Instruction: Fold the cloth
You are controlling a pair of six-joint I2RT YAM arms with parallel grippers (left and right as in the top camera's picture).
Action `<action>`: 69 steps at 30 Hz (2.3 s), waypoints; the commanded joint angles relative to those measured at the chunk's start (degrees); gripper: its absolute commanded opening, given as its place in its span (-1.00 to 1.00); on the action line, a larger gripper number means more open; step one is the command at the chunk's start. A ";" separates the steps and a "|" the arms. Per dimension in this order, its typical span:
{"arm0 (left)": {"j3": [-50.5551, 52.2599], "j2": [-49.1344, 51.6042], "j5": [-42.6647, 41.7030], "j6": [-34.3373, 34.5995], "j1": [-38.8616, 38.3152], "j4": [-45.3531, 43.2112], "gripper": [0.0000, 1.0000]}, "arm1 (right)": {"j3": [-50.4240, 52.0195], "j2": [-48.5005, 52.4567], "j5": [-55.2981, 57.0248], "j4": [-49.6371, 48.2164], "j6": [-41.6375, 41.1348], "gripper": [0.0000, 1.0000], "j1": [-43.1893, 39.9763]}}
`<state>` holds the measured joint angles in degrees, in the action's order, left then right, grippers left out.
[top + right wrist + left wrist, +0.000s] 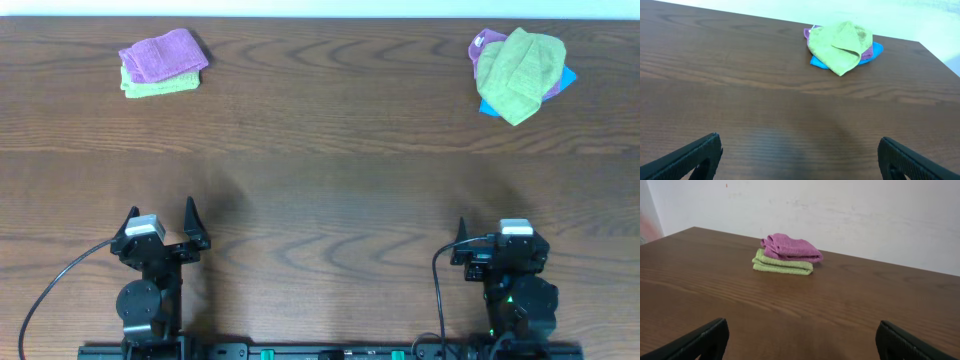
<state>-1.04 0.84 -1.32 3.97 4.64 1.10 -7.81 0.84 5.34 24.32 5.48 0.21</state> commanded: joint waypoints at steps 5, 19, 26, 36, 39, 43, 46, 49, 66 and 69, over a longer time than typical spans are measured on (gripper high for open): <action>0.76 -0.59 0.26 -1.22 -0.15 3.21 0.90 | 0.76 -0.55 -0.46 0.09 -0.50 0.98 -0.94; 0.76 -0.59 0.26 -1.22 -0.15 3.21 0.90 | 0.76 -0.55 -0.46 0.09 -0.50 0.99 -0.94; 0.76 -0.59 0.26 -1.22 -0.15 3.21 0.91 | 0.76 -0.55 -0.46 0.09 -0.50 0.99 -0.94; 0.76 -0.59 0.26 -1.22 -0.15 3.21 0.90 | 0.76 -0.55 -0.46 0.09 -0.50 0.99 -0.94; 0.76 -0.59 0.26 -1.22 -0.15 3.21 0.90 | 0.76 -0.55 -0.46 0.11 -0.50 0.99 -0.94; 0.76 -0.59 0.26 -1.22 -0.15 3.21 0.90 | 0.76 -0.55 -0.46 0.11 -0.50 0.98 -0.94; 0.76 -0.59 0.26 -1.22 -0.15 3.21 0.90 | 0.76 -0.55 -0.46 0.09 -0.50 0.98 -0.94; 0.76 -0.59 0.26 -1.22 -0.15 3.21 0.91 | 0.76 -0.55 -0.46 0.09 -0.50 0.98 -0.94; 0.76 -0.59 0.26 -1.22 -0.15 3.21 0.91 | 0.76 -0.55 -0.98 -2.08 -0.74 0.98 -0.92; 0.76 -0.59 0.26 -1.22 -0.15 3.21 0.91 | 0.76 -0.55 -4.85 -8.00 -0.74 0.98 -0.92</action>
<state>-1.04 0.84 -1.32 3.99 4.64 1.10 -7.62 0.86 4.01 18.92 5.45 0.21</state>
